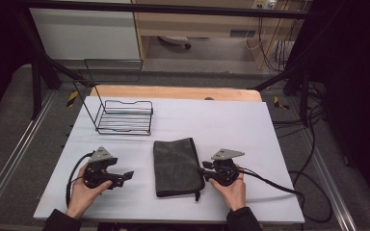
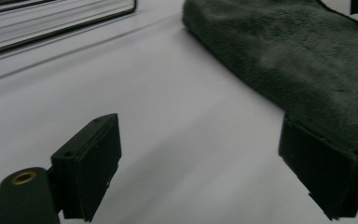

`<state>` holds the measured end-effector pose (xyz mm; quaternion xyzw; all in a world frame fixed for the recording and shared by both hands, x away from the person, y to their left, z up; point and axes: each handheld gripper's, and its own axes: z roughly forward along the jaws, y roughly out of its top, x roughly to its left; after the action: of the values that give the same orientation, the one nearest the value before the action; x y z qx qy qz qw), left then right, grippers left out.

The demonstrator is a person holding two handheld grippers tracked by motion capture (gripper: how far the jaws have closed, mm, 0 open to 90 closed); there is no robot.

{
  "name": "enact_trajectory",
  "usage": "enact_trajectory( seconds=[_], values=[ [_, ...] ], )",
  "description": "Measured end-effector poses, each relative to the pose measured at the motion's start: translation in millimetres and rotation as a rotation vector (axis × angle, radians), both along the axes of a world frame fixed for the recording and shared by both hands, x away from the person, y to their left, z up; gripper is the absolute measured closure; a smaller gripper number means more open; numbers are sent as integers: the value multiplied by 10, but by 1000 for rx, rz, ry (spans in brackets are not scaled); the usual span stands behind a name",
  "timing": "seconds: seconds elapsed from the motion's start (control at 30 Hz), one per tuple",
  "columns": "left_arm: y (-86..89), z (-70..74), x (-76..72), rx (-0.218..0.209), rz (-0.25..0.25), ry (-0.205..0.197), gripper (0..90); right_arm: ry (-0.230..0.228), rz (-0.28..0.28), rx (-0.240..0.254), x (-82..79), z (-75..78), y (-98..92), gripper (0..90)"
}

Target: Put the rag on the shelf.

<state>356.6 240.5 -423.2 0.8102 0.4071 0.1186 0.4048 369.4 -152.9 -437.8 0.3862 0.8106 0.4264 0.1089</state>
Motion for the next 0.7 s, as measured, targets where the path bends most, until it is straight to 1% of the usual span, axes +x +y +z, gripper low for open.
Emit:
enact_trajectory(
  seconds=[0.07,0.1,0.13,0.17,0.2,0.23,0.27,0.33,0.37,0.4,0.43,0.47,0.5,0.57,0.6,0.7],
  values=[
    [-171,10,-35,2,-18,28,172,-5,1,-5,20,-10,1,604],
    [-284,10,-59,-2,-29,44,210,7,-1,-29,51,-60,19,601],
    [-348,9,-74,-7,-42,54,210,7,-1,-29,51,-60,19,601],
    [-455,3,-97,-16,-56,75,258,15,5,-39,49,-103,39,615],
    [-515,0,-106,-15,-67,82,258,15,5,-39,49,-103,39,615],
    [-588,-5,-114,-22,-75,94,293,12,7,-40,42,-111,44,634],
    [-646,-10,-118,-28,-82,107,293,12,7,-40,42,-111,44,634],
    [-741,-30,-116,-50,-83,133,355,6,9,-44,31,-110,42,651],
    [-789,-44,-121,-48,-83,139,382,2,8,-47,28,-117,44,656],
    [-845,-66,-133,-35,-88,146,419,2,10,-46,26,-128,51,676],
    [-868,-78,-140,-23,-93,150,438,3,11,-45,26,-129,52,682],
    [-895,-99,-151,-22,-93,157,438,3,11,-45,26,-129,52,682],
    [-907,-116,-160,-19,-92,167,487,6,11,-44,24,-134,55,700],
    [-916,-142,-179,-31,-89,183,542,11,6,-41,21,-147,65,721],
    [-919,-157,-190,-30,-88,187,542,11,6,-41,21,-147,65,721],
    [-943,-200,-224,-33,-78,200,597,29,-3,-33,18,-152,72,746]
  ],
)
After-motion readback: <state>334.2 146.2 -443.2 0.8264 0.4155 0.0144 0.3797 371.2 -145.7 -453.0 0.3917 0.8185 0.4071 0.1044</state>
